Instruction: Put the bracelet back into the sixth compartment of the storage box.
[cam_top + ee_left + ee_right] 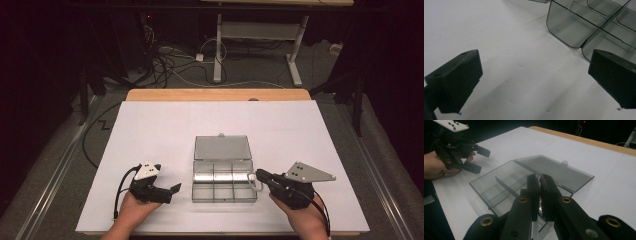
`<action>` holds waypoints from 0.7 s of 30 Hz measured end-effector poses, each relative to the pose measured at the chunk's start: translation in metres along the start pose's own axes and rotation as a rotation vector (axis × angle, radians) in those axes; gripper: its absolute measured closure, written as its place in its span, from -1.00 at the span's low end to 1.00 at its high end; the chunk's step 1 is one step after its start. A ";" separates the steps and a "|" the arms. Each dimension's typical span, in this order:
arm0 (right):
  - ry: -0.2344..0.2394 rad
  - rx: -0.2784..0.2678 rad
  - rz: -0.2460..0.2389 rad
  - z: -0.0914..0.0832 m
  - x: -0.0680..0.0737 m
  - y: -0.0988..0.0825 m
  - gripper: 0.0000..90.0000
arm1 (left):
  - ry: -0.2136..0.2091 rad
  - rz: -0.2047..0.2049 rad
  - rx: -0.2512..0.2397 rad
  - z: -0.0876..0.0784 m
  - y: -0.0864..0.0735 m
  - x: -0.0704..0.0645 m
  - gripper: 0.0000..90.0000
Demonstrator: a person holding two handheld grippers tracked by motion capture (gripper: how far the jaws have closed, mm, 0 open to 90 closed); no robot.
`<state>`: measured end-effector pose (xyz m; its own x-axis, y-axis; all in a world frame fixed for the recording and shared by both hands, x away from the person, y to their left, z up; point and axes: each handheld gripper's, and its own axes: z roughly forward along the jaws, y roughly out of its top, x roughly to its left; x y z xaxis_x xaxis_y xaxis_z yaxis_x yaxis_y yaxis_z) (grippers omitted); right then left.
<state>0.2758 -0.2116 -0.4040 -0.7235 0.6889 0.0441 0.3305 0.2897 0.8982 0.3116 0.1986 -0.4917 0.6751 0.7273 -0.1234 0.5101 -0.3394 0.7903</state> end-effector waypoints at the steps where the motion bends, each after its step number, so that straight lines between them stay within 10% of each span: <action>1: 0.004 -0.001 -0.001 0.001 0.000 0.000 0.94 | 0.000 0.000 0.000 0.000 0.000 0.000 -1.00; 21: 0.052 0.066 -0.009 0.027 0.012 -0.012 0.94 | -0.002 0.002 0.000 0.000 0.000 0.000 -1.00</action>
<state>0.2798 -0.1886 -0.4258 -0.7567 0.6509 0.0606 0.3619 0.3399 0.8680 0.3115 0.1985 -0.4917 0.6774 0.7252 -0.1230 0.5086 -0.3409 0.7906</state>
